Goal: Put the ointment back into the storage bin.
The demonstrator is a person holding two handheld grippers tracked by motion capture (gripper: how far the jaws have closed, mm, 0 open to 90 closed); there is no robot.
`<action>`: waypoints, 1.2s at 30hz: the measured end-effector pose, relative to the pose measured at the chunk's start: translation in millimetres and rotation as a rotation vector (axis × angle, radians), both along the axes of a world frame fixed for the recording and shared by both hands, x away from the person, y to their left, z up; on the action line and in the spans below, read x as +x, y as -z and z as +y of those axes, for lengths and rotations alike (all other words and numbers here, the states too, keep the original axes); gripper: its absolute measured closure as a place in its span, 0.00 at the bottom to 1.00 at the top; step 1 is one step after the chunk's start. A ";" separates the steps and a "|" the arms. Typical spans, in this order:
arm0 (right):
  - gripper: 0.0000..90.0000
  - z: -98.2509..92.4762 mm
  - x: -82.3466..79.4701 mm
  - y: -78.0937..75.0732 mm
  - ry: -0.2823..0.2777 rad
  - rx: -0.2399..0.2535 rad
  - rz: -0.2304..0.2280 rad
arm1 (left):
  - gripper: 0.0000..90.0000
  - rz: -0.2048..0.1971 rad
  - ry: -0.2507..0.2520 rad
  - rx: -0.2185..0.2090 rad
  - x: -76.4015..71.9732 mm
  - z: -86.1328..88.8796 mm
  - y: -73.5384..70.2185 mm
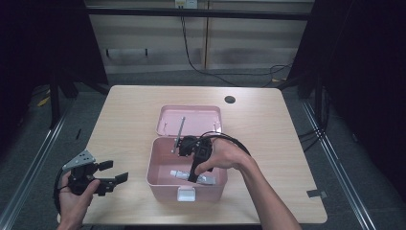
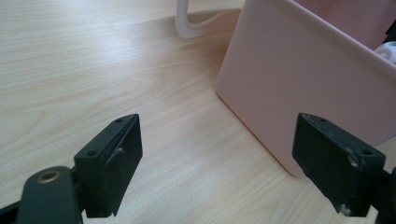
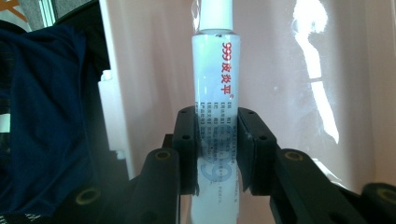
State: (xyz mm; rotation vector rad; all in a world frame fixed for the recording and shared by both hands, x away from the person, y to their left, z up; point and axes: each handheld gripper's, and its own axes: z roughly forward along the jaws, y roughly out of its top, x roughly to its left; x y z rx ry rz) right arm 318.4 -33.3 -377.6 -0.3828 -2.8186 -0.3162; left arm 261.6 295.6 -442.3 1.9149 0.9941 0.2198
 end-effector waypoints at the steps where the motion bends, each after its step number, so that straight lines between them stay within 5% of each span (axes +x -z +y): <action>1: 0.80 0.6 0.2 1.1 -0.003 0.000 0.001 | 0.18 0.001 0.001 -0.001 0.0 0.0 0.0; 36: 0.80 21.7 6.5 42.3 -0.081 -0.024 0.060 | 0.18 0.003 -0.001 -0.005 0.1 0.8 -0.3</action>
